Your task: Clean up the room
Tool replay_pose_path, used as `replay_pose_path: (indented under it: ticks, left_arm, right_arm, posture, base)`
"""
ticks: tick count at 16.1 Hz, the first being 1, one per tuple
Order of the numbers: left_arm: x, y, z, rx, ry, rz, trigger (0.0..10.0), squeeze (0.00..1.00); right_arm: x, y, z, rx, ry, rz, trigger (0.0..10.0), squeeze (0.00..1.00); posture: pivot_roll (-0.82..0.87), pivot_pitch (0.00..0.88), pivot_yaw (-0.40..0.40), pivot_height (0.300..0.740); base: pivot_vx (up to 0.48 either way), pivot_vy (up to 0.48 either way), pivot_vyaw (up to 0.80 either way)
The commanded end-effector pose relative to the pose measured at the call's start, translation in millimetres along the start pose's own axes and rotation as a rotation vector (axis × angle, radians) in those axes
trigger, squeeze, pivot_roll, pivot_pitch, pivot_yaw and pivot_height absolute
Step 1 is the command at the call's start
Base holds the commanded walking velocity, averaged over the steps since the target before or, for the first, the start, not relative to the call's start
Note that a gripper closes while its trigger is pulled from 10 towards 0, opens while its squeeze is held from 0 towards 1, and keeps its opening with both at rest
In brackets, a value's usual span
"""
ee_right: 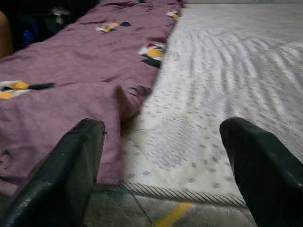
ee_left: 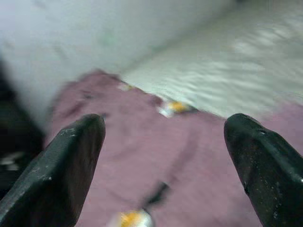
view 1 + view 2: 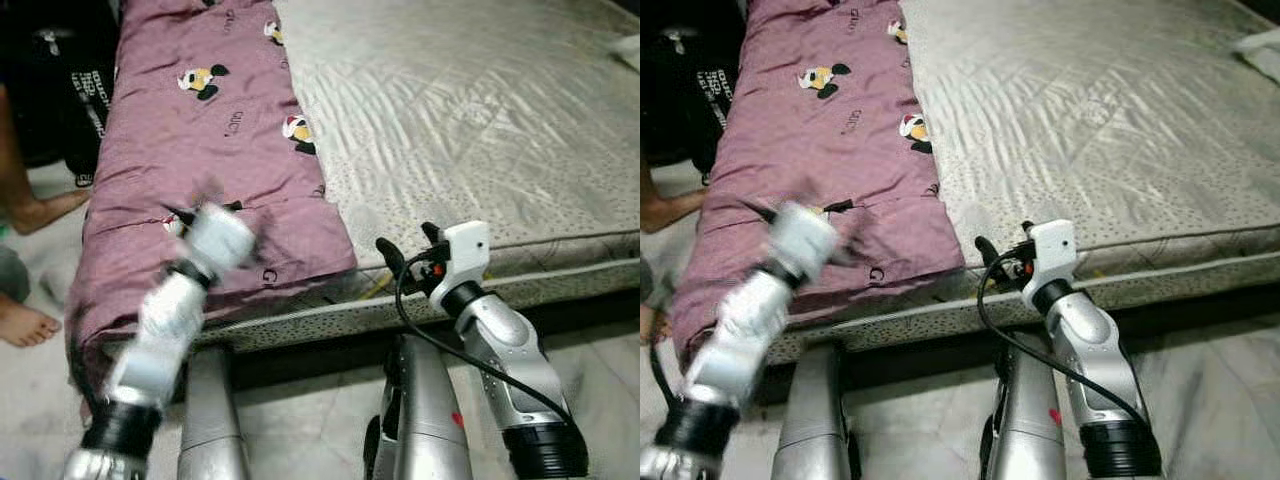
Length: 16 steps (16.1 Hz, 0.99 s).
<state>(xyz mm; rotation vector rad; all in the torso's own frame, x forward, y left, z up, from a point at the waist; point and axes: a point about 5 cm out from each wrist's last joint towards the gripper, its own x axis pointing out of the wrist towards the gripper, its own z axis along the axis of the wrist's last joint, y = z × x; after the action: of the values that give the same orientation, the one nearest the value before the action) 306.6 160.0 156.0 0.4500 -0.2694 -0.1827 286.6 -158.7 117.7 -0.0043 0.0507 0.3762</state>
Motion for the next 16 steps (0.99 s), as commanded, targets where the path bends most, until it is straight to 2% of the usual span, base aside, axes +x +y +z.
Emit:
replay_pose_path:
  ticks: [1,2,4,6,7,9,10,12,13,15,16]
  left_arm:
    - [3.1,23.0,-4.6,-0.051,0.035,0.141,10.0,0.0]
    - [4.3,28.8,-8.8,-0.065,0.06,0.176,10.0,0.0]
    - [8.9,52.4,-36.6,-0.124,0.22,0.317,10.0,0.0]
    - [10.7,57.5,-64.3,-0.205,0.399,0.35,10.0,0.0]
    - [12.2,52.5,-74.3,-0.222,0.468,0.311,10.0,0.0]
    - [20.7,29.7,-84.7,-0.226,0.553,0.155,10.0,0.0]
    - [23.4,23.7,-84.9,-0.223,0.56,0.114,10.0,0.0]
    - [34.0,1.1,-82.8,-0.232,0.577,-0.024,10.0,0.0]
    - [37.1,-16.5,-81.8,-0.226,0.596,-0.123,10.0,0.0]
    - [38.0,-34.3,-80.6,-0.215,0.603,-0.217,10.0,0.0]
    - [35.9,-49.6,-80.4,-0.201,0.612,-0.293,10.0,0.0]
  right_arm:
    - [-6.7,-6.3,1.1,-0.017,0.001,-0.036,10.0,0.0]
    - [-8.3,-6.3,1.0,-0.017,0.003,-0.039,10.0,0.0]
    - [-18.1,-4.4,-1.0,-0.017,0.028,-0.058,10.0,0.0]
    - [-29.8,-2.1,-1.3,-0.013,0.053,-0.066,10.0,0.0]
    - [-36.8,-2.7,-1.9,-0.015,0.067,-0.075,10.0,0.0]
    - [-50.7,-6.7,-3.4,-0.022,0.092,-0.103,10.0,0.0]
    - [-53.3,-7.7,-4.0,-0.023,0.098,-0.11,10.0,0.0]
    - [-57.7,-8.6,-3.2,-0.025,0.112,-0.125,10.0,0.0]
    - [-56.8,-7.0,-1.5,-0.027,0.108,-0.123,10.0,0.0]
    - [-55.4,-6.6,-0.3,-0.025,0.104,-0.127,10.0,0.0]
    - [-53.9,-6.9,-0.4,-0.021,0.103,-0.133,10.0,0.0]
  posture:
    - [-0.11,0.094,-0.026,0.486]
    - [-0.11,0.097,-0.026,0.486]
    - [-0.15,0.123,-0.031,0.486]
    - [-0.19,0.138,-0.031,0.486]
    - [-0.2,0.143,-0.03,0.486]
    - [-0.21,0.149,-0.029,0.486]
    - [-0.22,0.15,-0.028,0.486]
    - [-0.22,0.156,-0.022,0.486]
    - [-0.23,0.157,-0.016,0.486]
    - [-0.23,0.153,-0.012,0.486]
    - [-0.22,0.15,-0.009,0.486]
  base:
    - [0.0,0.0,0.0]
    - [0.0,0.0,0.0]
    - [0.0,0.0,0.0]
    - [0.0,0.0,0.0]
    - [0.0,0.0,0.0]
    - [0.0,0.0,0.0]
    - [0.0,0.0,0.0]
    - [0.0,0.0,0.0]
    - [0.0,0.0,0.0]
    - [0.0,0.0,0.0]
    - [0.0,0.0,0.0]
